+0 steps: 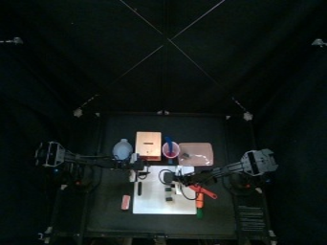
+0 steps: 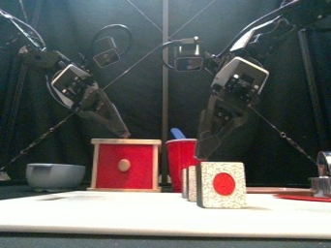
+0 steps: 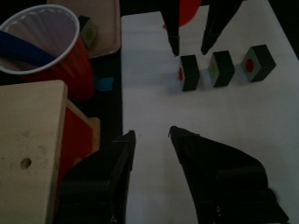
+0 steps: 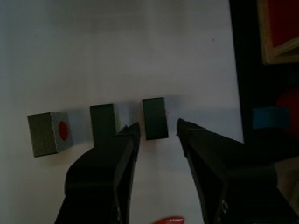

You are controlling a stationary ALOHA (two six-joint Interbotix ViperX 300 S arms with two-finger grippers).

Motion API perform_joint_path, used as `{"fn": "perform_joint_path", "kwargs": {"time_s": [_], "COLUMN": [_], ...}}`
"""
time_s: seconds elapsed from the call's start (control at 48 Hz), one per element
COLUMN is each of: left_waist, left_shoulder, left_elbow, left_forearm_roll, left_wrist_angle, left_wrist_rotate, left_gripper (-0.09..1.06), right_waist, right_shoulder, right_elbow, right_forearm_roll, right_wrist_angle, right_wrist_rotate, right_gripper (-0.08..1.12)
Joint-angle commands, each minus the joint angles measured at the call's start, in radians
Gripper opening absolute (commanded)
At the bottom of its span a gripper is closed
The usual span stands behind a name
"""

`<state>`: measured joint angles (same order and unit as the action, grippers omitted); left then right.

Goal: Place sushi on board then cut the sushi with the knife then place the pieces on the plate
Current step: Place the 4 sushi pieces on the plate

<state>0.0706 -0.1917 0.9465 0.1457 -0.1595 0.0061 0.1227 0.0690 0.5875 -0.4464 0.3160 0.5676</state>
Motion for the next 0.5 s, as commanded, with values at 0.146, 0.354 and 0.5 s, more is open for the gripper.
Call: {"fn": "perform_joint_path", "kwargs": {"time_s": [0.146, 0.354, 0.5], "left_waist": [0.003, 0.003, 0.003], "left_shoulder": [-0.005, -0.003, -0.005], "left_elbow": [-0.011, -0.011, -0.008], "left_forearm_roll": [-0.002, -0.002, -0.002], "left_wrist_angle": [-0.008, -0.009, -0.009], "left_wrist_rotate": [0.000, 0.000, 0.000], "left_gripper": [0.77, 0.77, 0.77], "right_waist": [-0.003, -0.014, -0.023], "right_shoulder": [0.017, 0.058, 0.063], "right_elbow": [-0.025, -0.035, -0.034], "right_forearm_roll": [0.000, 0.000, 0.002], "right_wrist_angle": [-0.038, -0.049, -0.048], "right_wrist_rotate": [0.000, 0.000, 0.000], "right_gripper": [0.77, 0.75, 0.67]}}
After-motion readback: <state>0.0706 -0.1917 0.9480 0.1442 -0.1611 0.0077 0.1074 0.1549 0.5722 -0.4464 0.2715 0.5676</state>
